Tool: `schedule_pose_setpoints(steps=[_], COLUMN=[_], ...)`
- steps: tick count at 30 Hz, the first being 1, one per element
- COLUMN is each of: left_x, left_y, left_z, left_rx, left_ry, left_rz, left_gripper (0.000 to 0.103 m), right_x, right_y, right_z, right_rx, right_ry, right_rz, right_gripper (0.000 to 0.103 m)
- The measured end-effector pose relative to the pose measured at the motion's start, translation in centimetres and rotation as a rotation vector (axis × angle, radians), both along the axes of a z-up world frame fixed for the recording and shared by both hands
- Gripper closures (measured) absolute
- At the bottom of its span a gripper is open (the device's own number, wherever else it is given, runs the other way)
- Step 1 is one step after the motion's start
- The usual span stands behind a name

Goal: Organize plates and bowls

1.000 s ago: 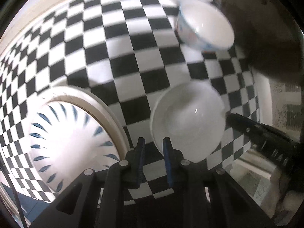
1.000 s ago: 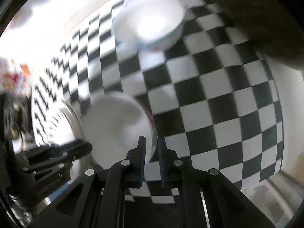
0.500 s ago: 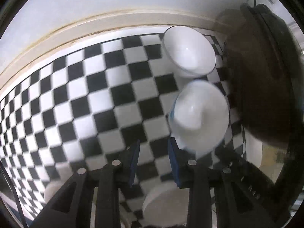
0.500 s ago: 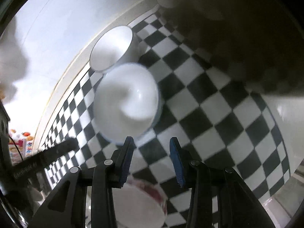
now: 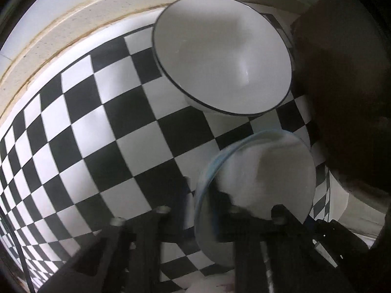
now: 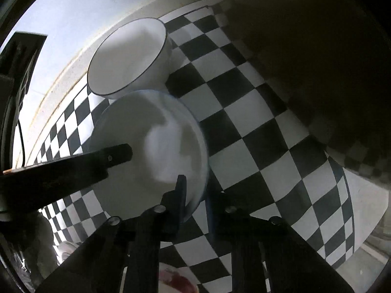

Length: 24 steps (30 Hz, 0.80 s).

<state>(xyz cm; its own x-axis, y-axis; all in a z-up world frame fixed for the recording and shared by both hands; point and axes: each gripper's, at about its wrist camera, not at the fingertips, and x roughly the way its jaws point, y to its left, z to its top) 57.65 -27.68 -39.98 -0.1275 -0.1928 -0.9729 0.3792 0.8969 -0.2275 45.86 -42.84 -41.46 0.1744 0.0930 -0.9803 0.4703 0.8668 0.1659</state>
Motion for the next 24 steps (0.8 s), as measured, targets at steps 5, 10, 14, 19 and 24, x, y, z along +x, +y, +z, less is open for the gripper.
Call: schedule_pose_setpoints(steps=[5,10,14,19,24], left_x=[-0.8,-1.5,-1.6,-1.3,-1.7], left_y=[1.2,4.6,6.7,7.0,7.0], left_z=[0.4,0.2,-0.4,-0.3,0.8], left_rx=[0.024,0.035,0.016,-0.015,-0.008], left_ry=[-0.025,-0.012,0.016,0.013,-0.018], left_rz=[0.004,0.052,0.095,0.118,0.100], left_gripper=[0.095,0.095,0.095,0.095,0.095], right_x=[0.4,0.7,1.8,3.1,3.8], right_y=[0.6,2.4,3.2,1.9,2.7], right_z=[-0.4,-0.7,-1.1,-2.5,-2.5], right_rx=[0.021,0.080,0.097,0.117,0.075], right_ry=[0.013,0.021,0.020,0.048,0.052], right_rz=[0.043,0.112,0.137,0.120,0.160], right_gripper=[0.087,0.088,0.088,0.093,0.095])
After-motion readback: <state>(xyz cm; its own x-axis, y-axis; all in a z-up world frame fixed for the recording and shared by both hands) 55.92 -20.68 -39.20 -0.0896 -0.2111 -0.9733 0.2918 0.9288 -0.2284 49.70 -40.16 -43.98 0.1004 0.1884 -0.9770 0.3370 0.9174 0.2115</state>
